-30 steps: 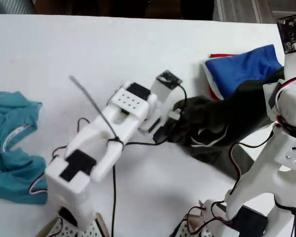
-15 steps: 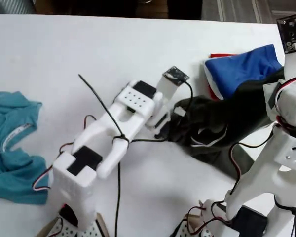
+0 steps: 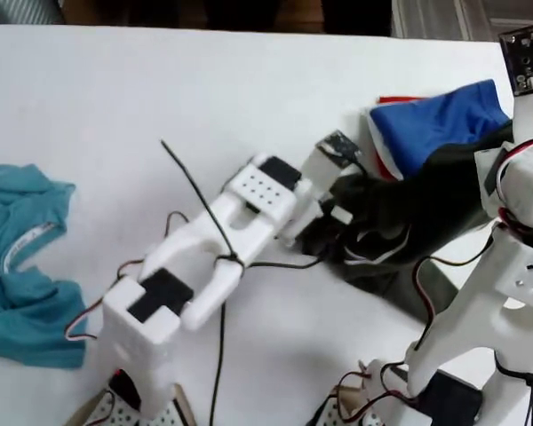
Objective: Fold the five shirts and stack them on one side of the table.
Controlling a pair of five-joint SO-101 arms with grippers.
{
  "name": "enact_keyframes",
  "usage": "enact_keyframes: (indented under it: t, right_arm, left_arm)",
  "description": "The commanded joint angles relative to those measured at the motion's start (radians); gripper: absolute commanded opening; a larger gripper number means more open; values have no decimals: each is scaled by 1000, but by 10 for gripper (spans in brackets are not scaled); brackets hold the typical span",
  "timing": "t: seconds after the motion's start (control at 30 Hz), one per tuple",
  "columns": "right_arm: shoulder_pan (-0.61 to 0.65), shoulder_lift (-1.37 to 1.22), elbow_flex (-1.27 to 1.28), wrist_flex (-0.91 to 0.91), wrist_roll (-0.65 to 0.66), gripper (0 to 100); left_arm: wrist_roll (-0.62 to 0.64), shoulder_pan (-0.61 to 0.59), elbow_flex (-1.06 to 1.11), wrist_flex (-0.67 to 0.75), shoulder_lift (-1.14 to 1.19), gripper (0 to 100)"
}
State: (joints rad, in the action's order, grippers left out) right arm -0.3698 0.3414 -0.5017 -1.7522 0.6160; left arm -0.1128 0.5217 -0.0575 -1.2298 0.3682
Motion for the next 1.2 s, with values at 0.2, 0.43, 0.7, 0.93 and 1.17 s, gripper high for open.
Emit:
enact_keyframes:
  t: [0.2,0.43,0.7,0.93,1.17]
  right_arm:
    - [10,36,0,7,-103,19]
    - [206,36,0,191,-164,19]
    - [329,30,0,414,-164,19]
    - [348,19,-44,460,-164,19]
    - [348,36,-298,390,-163,19]
  left_arm:
    - [-5,-83,-87,-107,-20,26]
    - [-69,-216,-412,-430,-20,26]
    - [-192,-416,-777,-557,-86,26]
    - [-281,-483,-753,-557,-354,26]
    - [-365,-535,-756,-555,-640,26]
